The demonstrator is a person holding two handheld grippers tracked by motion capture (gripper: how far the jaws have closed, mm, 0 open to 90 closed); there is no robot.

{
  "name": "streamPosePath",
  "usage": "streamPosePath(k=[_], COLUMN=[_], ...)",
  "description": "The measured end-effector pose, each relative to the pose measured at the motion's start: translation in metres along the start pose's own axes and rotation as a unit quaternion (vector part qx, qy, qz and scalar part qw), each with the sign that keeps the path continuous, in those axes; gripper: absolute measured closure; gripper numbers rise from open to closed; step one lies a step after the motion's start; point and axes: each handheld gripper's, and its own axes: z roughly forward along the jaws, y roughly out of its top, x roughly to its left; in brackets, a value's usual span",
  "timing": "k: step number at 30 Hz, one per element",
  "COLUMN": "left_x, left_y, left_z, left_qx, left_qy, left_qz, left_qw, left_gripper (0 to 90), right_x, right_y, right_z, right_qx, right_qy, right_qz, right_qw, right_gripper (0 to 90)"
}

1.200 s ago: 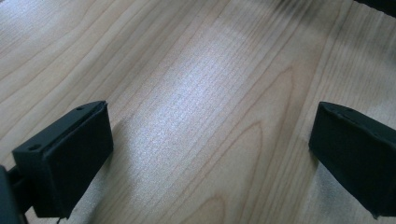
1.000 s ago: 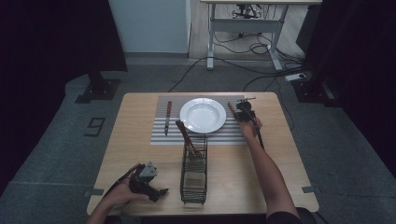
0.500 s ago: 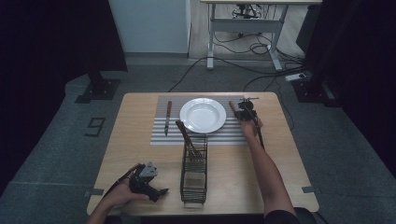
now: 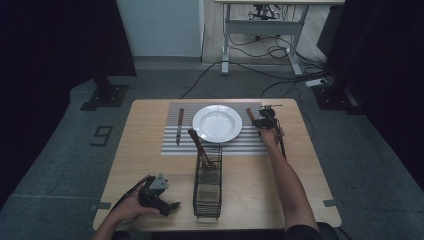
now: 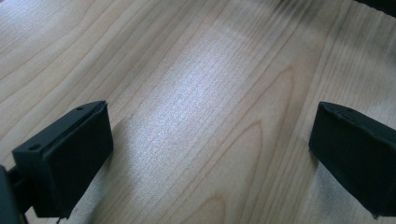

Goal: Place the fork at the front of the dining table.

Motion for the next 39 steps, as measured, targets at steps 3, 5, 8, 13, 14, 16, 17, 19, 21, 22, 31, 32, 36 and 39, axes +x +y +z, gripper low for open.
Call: streamPosePath(k=[3, 5, 8, 13, 14, 16, 17, 19, 21, 22, 31, 32, 36, 39], left_x=[0.0, 0.0, 0.0, 0.0, 0.0, 0.0, 0.0, 0.0, 0.0, 0.0, 0.0, 0.0, 0.0, 0.0], left_y=[0.0, 0.0, 0.0, 0.0, 0.0, 0.0, 0.0, 0.0, 0.0, 0.0, 0.0, 0.0, 0.0, 0.0], left_z=[0.0, 0.0, 0.0, 0.0, 0.0, 0.0, 0.0, 0.0, 0.0, 0.0, 0.0, 0.0, 0.0, 0.0], left_qx=[0.0, 0.0, 0.0, 0.0, 0.0, 0.0, 0.0, 0.0, 0.0, 0.0, 0.0, 0.0, 0.0, 0.0], left_qy=[0.0, 0.0, 0.0, 0.0, 0.0, 0.0, 0.0, 0.0, 0.0, 0.0, 0.0, 0.0, 0.001, 0.001], left_qz=[0.0, 0.0, 0.0, 0.0, 0.0, 0.0, 0.0, 0.0, 0.0, 0.0, 0.0, 0.0, 0.0, -0.001], left_qw=[1.0, 1.0, 1.0, 1.0, 1.0, 1.0, 1.0, 1.0, 1.0, 1.0, 1.0, 1.0, 1.0, 1.0], left_gripper=[0.0, 0.0, 0.0, 0.0, 0.0, 0.0, 0.0, 0.0, 0.0, 0.0, 0.0, 0.0, 0.0, 0.0], right_x=[-0.003, -0.003, -0.003, 0.0, 0.0, -0.001, -0.002, -0.002, -0.002, -0.002, 0.003, 0.003, 0.004, 0.004], right_y=[0.0, 0.0, 0.0, -0.005, -0.007, -0.01, -0.012, -0.016, -0.02, -0.021, -0.028, -0.028, -0.03, -0.03], right_z=[-0.003, -0.005, -0.009, -0.019, -0.02, -0.022, -0.024, -0.027, -0.028, -0.027, -0.031, -0.031, -0.032, -0.032], right_qx=[0.002, 0.002, 0.005, -0.002, 0.001, 0.017, 0.021, 0.011, 0.018, 0.025, 0.02, 0.019, 0.016, 0.017], right_qy=[0.009, 0.016, 0.018, 0.0, 0.0, 0.007, 0.012, 0.01, 0.015, 0.016, 0.032, 0.031, 0.035, 0.04], right_qz=[-0.004, -0.005, -0.012, -0.03, -0.033, -0.029, -0.028, -0.026, -0.026, -0.03, -0.032, -0.033, -0.027, -0.026], right_qw=[0.9999, 0.9999, 0.9997, 0.9996, 0.9995, 0.9994, 0.9993, 0.9995, 0.9994, 0.9991, 0.9988, 0.9988, 0.9989, 0.9987], right_gripper=[69.2, 66.7, 65.0, 61.5, 61.0, 59.4, 59.4, 59.7, 59.3, 58.8, 58.9, 58.9, 59.0, 58.9])
